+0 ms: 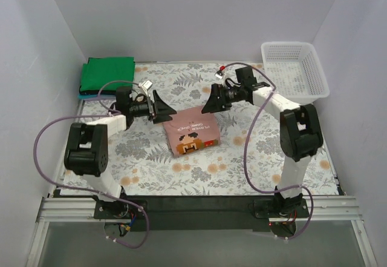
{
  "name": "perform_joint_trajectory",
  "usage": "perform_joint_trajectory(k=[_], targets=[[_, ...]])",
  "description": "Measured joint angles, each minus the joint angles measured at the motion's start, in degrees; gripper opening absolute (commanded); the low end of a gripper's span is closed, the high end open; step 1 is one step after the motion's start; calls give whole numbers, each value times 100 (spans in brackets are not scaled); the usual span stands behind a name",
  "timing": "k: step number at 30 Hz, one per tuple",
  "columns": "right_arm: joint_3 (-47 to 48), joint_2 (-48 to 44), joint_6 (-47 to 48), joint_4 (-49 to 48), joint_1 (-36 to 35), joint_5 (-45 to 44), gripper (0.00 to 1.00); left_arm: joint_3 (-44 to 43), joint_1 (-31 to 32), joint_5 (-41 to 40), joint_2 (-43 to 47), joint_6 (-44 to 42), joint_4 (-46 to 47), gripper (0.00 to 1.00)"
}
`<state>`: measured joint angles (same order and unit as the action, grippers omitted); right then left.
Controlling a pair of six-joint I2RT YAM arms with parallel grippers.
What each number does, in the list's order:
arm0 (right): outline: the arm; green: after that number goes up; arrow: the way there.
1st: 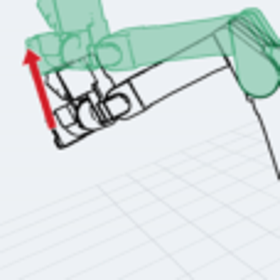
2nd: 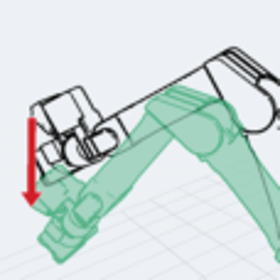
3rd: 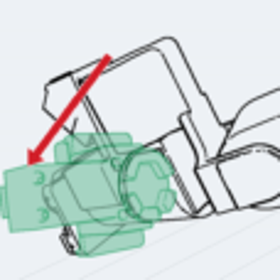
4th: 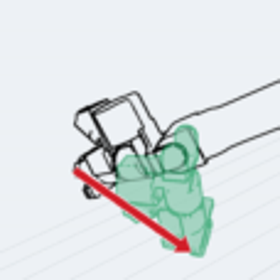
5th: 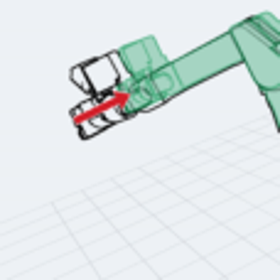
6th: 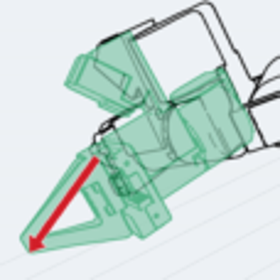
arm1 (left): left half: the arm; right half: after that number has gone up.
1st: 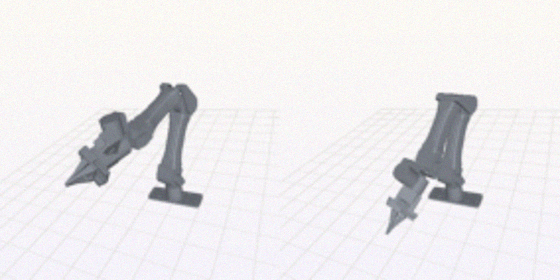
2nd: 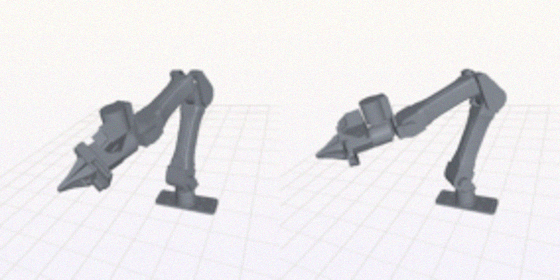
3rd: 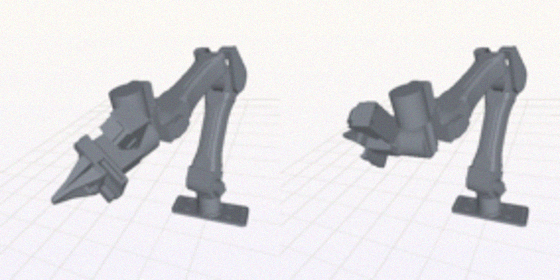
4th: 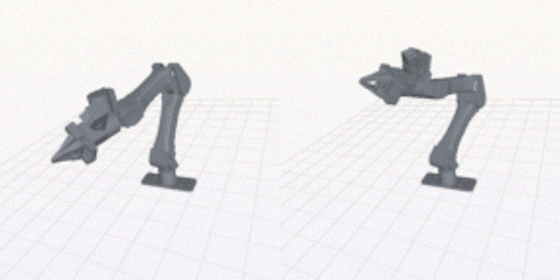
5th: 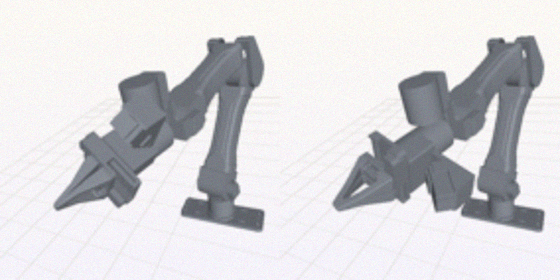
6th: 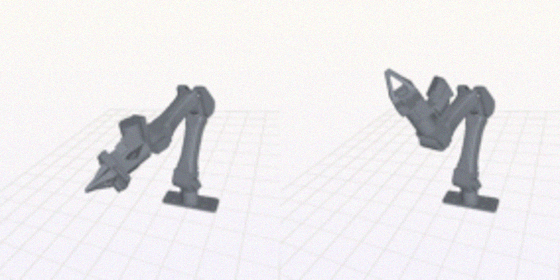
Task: Fold and stack the t-shirts
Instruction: Fold the tshirt
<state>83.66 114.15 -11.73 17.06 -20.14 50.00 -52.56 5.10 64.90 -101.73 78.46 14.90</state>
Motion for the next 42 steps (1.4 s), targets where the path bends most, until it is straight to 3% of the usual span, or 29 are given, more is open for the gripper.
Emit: perform_joint_trajectory(k=[5, 13, 17, 19, 29, 32, 37, 42], targets=[[-1187, -1405, -313, -444, -348, 599, 98, 1123, 444, 90, 1274, 632, 474, 90], [-1637, -553, -409, -706, -776, 841, 98, 1690, 1360, -535, 662, 1493, 1067, 91], [-1823, -149, -179, -658, -695, 811, 98, 1207, 1296, -1091, -42, 929, 136, 92], [-1888, -162, -138, -739, -678, 850, 98, 922, 1154, -992, -289, 693, -291, 92], [-1873, -173, -592, -1305, -1115, 815, 98, -236, 553, -1045, -562, -815, -1777, 93], [-1764, -310, -533, -1145, -1060, 800, 98, -177, 474, -964, -291, -920, -1880, 93], [-1641, -1193, -496, -1008, -894, 826, 98, 522, 466, -610, 962, -505, -1386, 93], [-2304, -1659, -988, -1860, -1172, 1178, 98, 1010, 756, -444, 1252, 94, -605, 91]])
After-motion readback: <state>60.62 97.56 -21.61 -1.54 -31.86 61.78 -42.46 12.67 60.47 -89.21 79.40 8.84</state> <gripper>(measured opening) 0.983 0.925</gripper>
